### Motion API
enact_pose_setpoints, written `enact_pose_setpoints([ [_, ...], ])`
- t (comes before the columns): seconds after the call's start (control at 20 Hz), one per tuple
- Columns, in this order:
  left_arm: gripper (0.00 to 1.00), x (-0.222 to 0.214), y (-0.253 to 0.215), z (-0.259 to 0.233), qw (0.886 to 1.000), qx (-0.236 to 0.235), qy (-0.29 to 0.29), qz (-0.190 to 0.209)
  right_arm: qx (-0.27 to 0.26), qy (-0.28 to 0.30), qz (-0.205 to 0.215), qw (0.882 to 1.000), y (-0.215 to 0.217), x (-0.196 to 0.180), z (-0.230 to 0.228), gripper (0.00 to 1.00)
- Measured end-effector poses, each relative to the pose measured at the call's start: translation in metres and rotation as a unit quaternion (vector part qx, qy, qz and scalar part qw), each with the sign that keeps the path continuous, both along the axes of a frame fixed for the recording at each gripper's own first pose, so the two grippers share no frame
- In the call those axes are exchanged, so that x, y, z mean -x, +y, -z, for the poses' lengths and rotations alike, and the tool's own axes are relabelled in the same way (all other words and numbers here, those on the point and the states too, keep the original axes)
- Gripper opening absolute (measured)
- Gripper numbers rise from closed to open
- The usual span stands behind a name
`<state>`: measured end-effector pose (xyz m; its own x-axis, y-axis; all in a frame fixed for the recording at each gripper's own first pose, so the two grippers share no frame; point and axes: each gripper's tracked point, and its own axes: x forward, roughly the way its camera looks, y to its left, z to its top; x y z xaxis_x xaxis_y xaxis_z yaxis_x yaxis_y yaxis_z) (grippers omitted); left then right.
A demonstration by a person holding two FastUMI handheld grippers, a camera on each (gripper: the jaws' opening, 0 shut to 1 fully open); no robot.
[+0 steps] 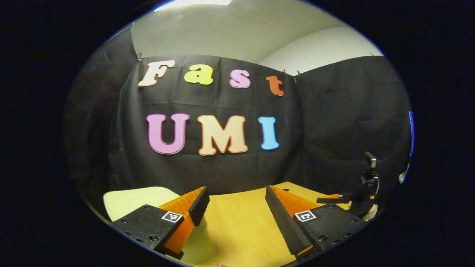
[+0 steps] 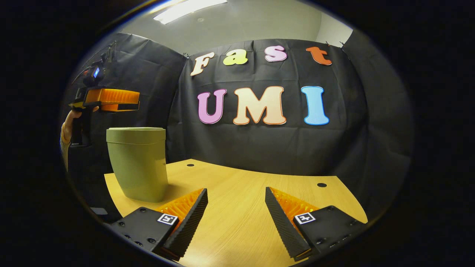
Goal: Press the lid of the desktop garbage bin to open it, pick up the crumpled paper on the desktop and throw it into the bin, then pick up the pop can on the desktop and drop it into the bin, and finally close the garbage bin lid.
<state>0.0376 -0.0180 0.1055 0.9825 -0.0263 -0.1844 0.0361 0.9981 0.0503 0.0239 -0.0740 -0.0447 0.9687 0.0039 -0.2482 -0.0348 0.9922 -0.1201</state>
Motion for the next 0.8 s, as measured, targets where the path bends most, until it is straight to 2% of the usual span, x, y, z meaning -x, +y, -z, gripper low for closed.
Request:
enact_pose_setpoints([
  [0.3, 0.91, -0.003, -0.033, 0.063, 0.998, 0.027, 0.011, 0.064, -0.001, -0.005, 0.005, 1.0, 0.009, -0.008, 0.002, 0.98],
  [0.55, 0.92, -0.001, -0.033, 0.109, 0.995, 0.061, 0.026, 0.075, -0.005, -0.02, -0.002, 1.0, 0.025, -0.013, -0.001, 0.98],
  [0.8, 0.93, 0.005, -0.029, 0.142, 0.994, 0.062, 0.031, 0.085, 0.014, -0.018, -0.002, 1.0, 0.03, -0.018, 0.004, 0.98],
])
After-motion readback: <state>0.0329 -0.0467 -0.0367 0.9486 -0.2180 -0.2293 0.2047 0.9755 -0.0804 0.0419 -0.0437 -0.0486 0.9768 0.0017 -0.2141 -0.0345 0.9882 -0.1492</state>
